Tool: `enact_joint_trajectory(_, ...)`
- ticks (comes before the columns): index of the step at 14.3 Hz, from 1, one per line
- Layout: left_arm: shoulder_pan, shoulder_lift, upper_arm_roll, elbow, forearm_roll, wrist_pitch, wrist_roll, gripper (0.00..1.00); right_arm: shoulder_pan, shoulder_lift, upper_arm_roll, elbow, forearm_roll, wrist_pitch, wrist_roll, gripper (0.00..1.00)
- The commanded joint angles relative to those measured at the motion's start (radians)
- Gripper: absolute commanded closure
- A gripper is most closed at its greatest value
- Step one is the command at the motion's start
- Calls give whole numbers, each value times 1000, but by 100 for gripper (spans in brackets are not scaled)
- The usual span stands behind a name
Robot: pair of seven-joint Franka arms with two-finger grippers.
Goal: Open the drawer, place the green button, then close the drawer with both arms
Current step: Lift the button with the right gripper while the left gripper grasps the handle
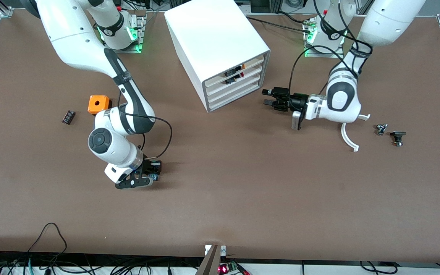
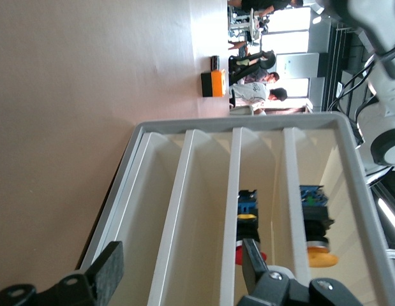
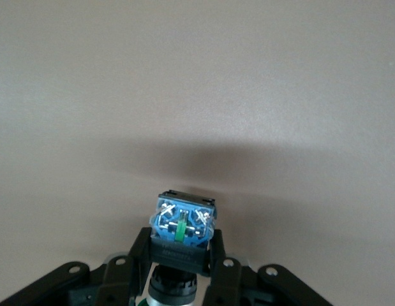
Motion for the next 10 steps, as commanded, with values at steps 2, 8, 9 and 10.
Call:
enact_joint_trajectory(2,5,44,-30,-27,-60,11,84,23,5,2,-4,146,3,-220,144,100)
enact_joint_trajectory(8,-1,67,-73,-79,-89,12,110,30,16,-17,1,388,-53,-617,335,100)
enact_joint_trajectory(9,-4,73,-73,-82,-89,12,128,31,16,-40,2,393,-53,-643,373,100)
enact_joint_trajectory(10,-15,85,-73,-84,-89,12,145,31,17,-62,7,393,-53,-651,408,100)
